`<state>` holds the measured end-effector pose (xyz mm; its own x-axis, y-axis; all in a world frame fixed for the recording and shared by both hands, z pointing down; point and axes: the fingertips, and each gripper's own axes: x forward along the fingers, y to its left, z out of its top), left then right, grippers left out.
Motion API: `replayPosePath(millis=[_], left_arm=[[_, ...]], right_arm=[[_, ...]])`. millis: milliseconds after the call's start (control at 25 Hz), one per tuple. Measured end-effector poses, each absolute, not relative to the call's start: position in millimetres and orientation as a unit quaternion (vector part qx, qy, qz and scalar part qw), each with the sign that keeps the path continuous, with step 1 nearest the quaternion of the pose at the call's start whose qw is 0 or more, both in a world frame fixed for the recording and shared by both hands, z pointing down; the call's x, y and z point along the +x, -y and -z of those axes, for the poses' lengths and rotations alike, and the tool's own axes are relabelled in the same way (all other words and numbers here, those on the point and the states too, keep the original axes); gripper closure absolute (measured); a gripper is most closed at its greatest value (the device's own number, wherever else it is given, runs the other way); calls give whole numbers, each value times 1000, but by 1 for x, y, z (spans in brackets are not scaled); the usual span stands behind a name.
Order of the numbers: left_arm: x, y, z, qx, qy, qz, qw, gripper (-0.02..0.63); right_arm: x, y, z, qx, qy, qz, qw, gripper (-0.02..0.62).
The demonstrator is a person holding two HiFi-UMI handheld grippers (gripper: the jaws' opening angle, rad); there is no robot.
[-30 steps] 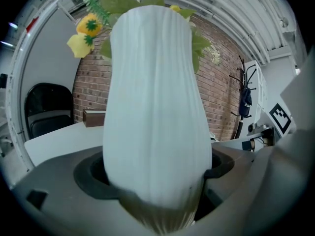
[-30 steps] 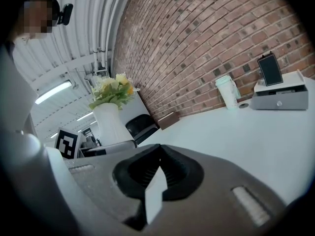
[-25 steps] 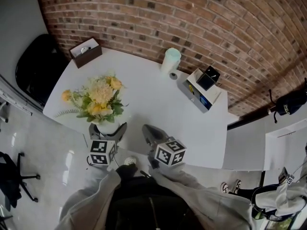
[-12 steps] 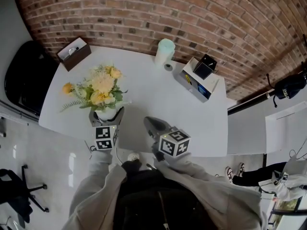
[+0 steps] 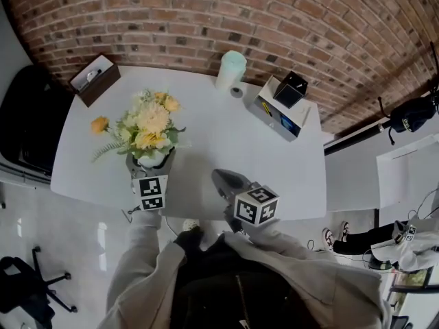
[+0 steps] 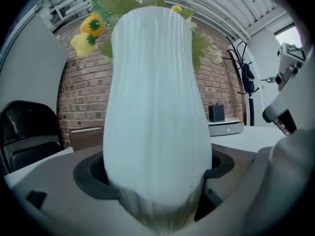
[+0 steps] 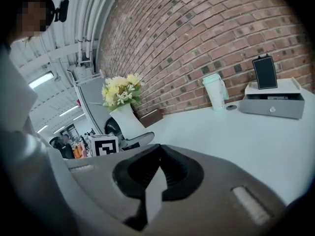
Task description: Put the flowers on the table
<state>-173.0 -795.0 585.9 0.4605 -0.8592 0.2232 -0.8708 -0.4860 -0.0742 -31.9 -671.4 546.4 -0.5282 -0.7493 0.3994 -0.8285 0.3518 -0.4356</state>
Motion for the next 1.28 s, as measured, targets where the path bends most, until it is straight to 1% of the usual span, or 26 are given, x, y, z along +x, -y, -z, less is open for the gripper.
replayPosePath(millis=[280, 600, 680, 760, 960, 1280], left_arm=[[-172, 796, -587, 855, 506, -113, 22, 120], [-170, 795, -591, 857, 497, -123, 52, 117], [-171, 795, -591, 855, 500, -116, 68, 65], [-174, 797, -591, 850, 510, -112, 71, 38], [-176, 791, -587, 849, 512, -114, 66, 25], [-191, 755, -569, 854, 502, -85, 106, 25]], right_arm=[[-29, 660, -550, 479, 816, -315, 65, 597], [-25, 654, -543, 475, 820, -312, 64, 596], [-26, 651, -542, 474, 821, -311, 61, 596], [-25, 650, -543, 474, 821, -312, 58, 595], [-24, 646, -542, 477, 820, -312, 46, 595], [-29, 636, -535, 467, 829, -306, 26, 596]])
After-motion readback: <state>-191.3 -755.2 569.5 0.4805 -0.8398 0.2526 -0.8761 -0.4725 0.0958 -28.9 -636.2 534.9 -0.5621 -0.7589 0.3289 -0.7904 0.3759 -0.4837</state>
